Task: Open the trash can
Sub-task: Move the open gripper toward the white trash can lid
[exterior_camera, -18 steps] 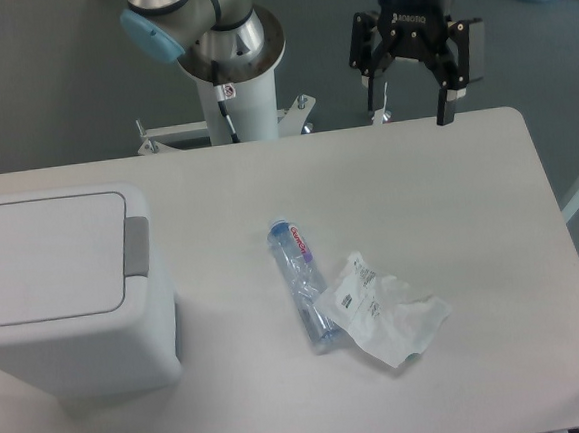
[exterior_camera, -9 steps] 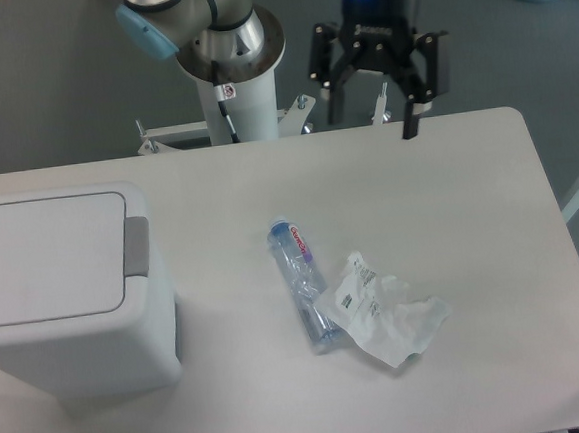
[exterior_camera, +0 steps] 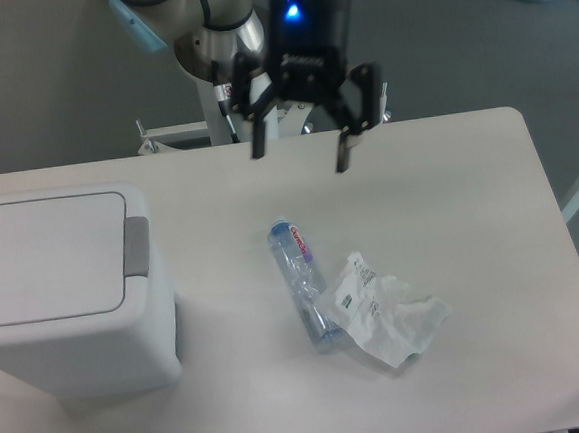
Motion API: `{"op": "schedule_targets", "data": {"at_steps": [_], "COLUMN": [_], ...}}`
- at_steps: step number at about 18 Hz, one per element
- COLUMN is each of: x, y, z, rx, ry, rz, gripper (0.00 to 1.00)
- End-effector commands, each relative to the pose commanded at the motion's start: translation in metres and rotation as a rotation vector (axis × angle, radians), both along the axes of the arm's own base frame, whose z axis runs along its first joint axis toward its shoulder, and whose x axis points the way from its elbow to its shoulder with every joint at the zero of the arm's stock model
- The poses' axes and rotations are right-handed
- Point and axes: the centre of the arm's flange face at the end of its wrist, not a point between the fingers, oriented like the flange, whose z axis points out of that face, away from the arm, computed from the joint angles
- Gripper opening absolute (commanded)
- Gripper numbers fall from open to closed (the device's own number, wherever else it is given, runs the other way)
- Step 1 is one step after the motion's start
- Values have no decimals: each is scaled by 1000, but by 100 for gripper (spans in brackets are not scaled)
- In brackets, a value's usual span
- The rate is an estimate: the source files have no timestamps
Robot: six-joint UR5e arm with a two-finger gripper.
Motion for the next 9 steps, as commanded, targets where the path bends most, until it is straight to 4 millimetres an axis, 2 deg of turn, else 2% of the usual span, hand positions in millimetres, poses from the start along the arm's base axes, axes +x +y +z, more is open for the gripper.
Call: {"op": "schedule_targets", "data": {"at_steps": [5, 9], "x": [23, 35], "y": [32, 41], "z": [-21, -36], "rx": [-18, -34], "ry": [-96, -140], "rz": [0, -3], "gripper": [100, 100]}}
